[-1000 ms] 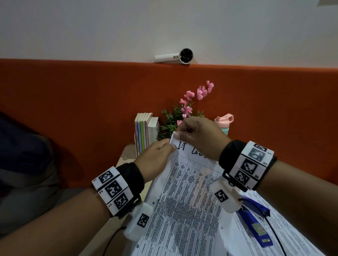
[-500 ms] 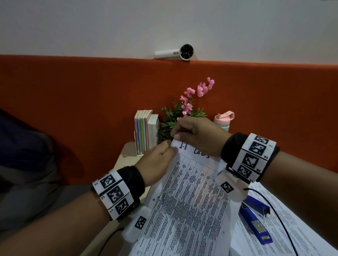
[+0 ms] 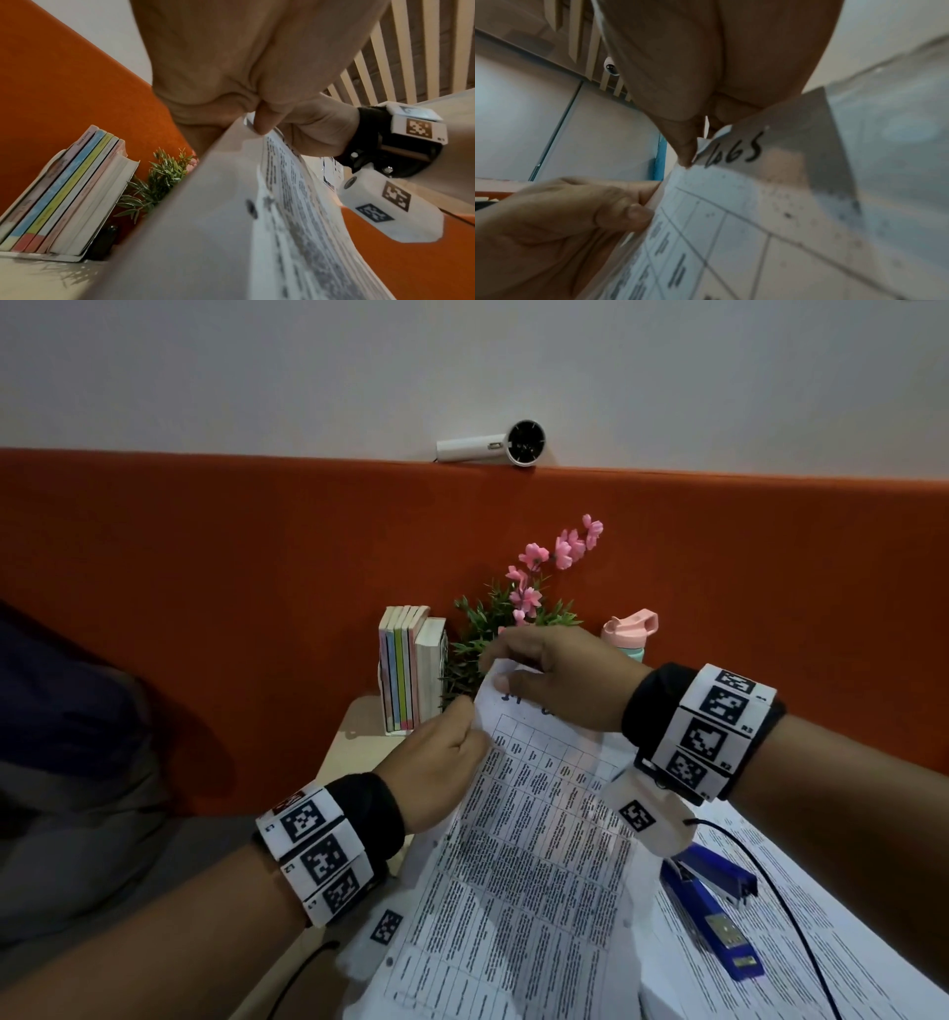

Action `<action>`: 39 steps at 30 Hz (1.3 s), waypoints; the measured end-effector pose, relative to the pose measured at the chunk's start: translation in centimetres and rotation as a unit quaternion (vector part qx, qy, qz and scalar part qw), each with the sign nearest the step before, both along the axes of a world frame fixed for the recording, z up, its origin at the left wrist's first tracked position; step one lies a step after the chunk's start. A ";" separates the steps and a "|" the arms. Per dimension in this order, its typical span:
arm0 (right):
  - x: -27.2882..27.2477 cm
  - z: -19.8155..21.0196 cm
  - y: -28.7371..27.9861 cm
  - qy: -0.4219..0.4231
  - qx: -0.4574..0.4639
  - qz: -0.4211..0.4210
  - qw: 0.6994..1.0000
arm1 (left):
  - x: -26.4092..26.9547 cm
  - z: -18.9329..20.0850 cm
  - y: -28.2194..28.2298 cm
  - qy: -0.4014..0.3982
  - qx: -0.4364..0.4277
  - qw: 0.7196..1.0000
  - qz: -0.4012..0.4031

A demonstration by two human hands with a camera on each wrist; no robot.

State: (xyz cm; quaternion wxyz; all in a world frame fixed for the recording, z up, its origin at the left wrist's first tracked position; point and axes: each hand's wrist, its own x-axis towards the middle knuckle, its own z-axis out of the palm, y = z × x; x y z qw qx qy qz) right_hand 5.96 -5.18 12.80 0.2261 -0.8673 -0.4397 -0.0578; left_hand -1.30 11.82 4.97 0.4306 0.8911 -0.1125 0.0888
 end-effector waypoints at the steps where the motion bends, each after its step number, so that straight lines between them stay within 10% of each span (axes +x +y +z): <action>1: 0.2 -0.1 0.0 0.000 -0.003 -0.008 1.000 | -0.1 0.0 -0.1 -0.007 0.003 1.000 0.002; 10: 0.9 0.6 -4.6 0.092 0.127 -0.173 0.972 | 0.6 -1.7 1.2 0.023 0.060 0.998 0.014; 16: 1.6 -7.2 -12.3 0.261 -0.360 -0.317 0.838 | 1.5 -2.4 1.8 0.048 0.070 0.995 0.045; 25: -0.7 -11.8 -11.3 0.225 -0.403 -0.301 0.835 | 0.8 -2.3 2.6 0.079 0.068 0.992 0.076; 30: -0.9 -11.8 -13.0 0.337 -0.117 -0.350 0.866 | 0.6 -2.3 2.7 0.073 0.053 0.992 0.087; 34: -1.7 -8.5 -12.9 0.389 0.328 -0.330 0.795 | 0.5 -2.2 3.0 0.070 0.024 0.994 0.075; 39: -0.8 -0.5 -8.4 0.310 0.584 -0.188 0.727 | -0.1 -1.7 2.4 0.055 0.039 0.996 0.059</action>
